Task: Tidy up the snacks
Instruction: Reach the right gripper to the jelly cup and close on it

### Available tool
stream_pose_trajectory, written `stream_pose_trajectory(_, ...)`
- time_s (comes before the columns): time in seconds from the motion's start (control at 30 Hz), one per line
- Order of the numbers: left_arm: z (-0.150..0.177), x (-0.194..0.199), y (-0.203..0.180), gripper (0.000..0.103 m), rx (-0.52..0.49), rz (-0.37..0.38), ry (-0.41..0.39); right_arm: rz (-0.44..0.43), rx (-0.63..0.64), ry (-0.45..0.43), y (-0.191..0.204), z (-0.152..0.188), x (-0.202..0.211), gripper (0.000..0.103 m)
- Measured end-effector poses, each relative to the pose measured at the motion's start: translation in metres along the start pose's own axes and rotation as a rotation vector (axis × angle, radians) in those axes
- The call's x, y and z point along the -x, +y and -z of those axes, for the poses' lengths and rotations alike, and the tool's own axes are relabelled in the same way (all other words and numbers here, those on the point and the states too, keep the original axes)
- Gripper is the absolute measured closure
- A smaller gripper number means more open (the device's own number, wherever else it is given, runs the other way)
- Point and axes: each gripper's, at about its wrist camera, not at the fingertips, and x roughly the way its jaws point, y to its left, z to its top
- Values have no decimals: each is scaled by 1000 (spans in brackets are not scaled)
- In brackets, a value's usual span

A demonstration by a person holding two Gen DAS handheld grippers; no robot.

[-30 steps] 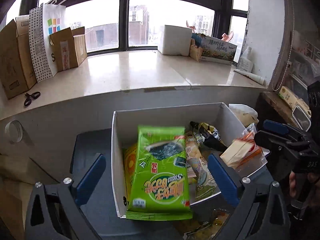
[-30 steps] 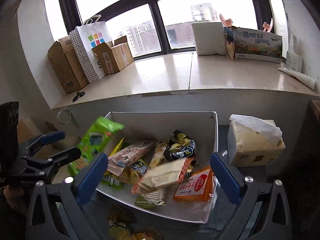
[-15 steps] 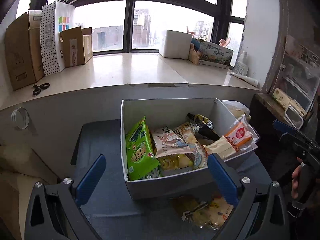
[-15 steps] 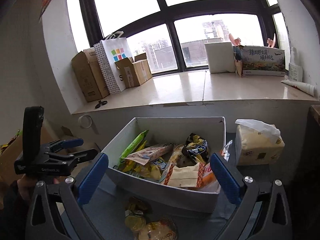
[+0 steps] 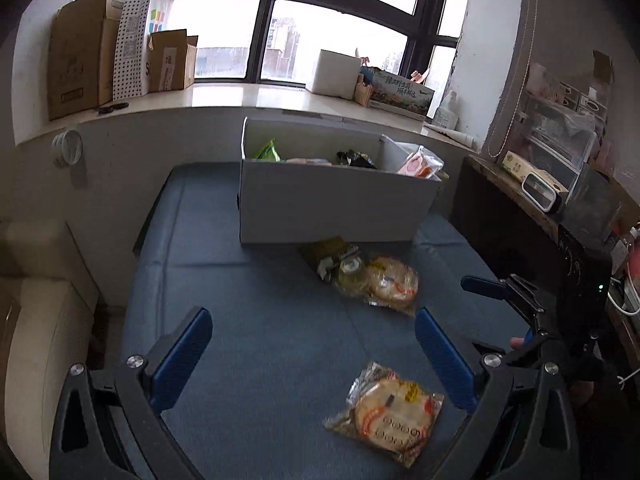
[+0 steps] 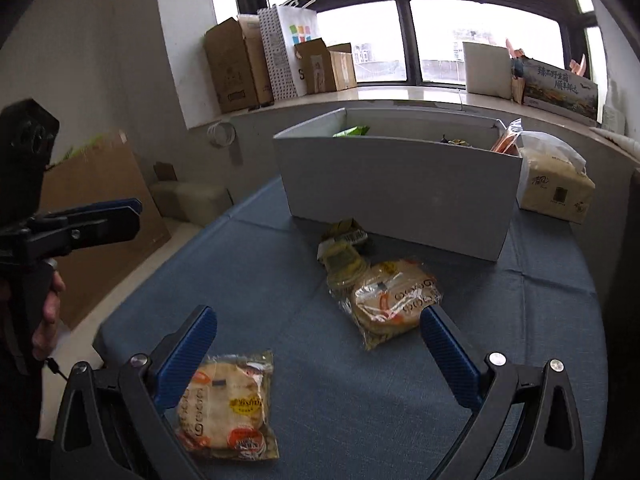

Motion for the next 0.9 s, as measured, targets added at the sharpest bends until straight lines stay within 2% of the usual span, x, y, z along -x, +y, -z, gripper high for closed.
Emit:
stream_pose_trajectory(0.1,19,3,5,0,38,26,12,9,9,27,6,2,-13,0)
stream_pose_trajectory(0.27,26,3,12,0,67,28,19,31,20,20,1,-15,-33,0)
stream_pose_trajectory(0.5,27,2,18,0,83,30,21,71,89,119,-1,-44,-88,0)
stream_pose_trajectory(0.63,27,0,19,0,87,26,25,77,132,171,-1,-50,-114,0)
stream_pose_trajectory(0.67,27,0,20,0,88,23,26,72,125,169,-1,-50,-117,2)
stream_pose_trajectory(0.73,29,-1,21,0,92,22,31,58,104,179,-3,-50,-122,30)
stream_pose_trajectory(0.77,29,-2,21,0,94,23,34,65,97,194,-5,-49,-125,63)
stream_pose_trajectory(0.8,30,-3,21,0,95,21,36,84,96,209,-6,-48,-128,63)
stream_pose_trajectory(0.9,30,-7,21,0,98,19,46,46,72,198,-11,-48,-124,65)
